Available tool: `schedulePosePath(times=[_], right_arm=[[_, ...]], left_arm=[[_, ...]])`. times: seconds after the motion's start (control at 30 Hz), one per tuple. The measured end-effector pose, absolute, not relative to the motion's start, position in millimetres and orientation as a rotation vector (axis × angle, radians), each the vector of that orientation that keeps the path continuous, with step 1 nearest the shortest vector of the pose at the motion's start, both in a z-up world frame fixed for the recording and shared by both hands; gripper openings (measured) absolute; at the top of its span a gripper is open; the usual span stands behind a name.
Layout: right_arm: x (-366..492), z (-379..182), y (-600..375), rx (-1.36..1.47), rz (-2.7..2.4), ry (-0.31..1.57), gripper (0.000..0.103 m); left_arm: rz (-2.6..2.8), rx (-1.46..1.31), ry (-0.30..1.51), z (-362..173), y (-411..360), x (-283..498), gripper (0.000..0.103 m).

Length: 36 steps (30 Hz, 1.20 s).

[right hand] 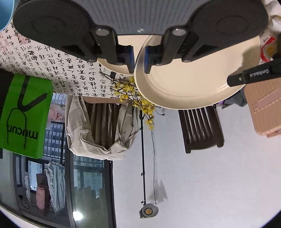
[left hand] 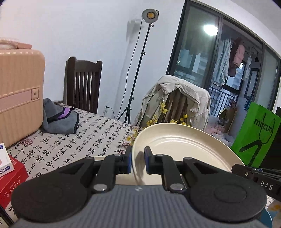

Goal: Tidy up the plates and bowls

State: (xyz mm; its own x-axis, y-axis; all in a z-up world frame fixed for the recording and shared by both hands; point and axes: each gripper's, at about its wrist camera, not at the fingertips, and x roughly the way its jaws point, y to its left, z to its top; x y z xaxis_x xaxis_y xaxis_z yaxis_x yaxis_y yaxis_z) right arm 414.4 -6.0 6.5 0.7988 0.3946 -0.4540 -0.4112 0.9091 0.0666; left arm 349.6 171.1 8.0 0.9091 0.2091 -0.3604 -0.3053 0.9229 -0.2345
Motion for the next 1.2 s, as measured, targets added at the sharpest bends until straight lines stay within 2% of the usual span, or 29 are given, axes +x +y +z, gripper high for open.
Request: schedulePosePath(times=[0.57, 1.2], right_arm=[[403.7, 24.9, -38.1, 0.041, 0.434, 0.448, 0.012], [369.8, 51.5, -54.2, 0.001, 0.398, 0.381, 0.012]], left_arm=[[0.227, -0.245, 0.266, 32.4, 142.5, 328.1, 0.014], [0.19, -0.243, 0.208, 52.6, 126.6, 304.4, 0.014]])
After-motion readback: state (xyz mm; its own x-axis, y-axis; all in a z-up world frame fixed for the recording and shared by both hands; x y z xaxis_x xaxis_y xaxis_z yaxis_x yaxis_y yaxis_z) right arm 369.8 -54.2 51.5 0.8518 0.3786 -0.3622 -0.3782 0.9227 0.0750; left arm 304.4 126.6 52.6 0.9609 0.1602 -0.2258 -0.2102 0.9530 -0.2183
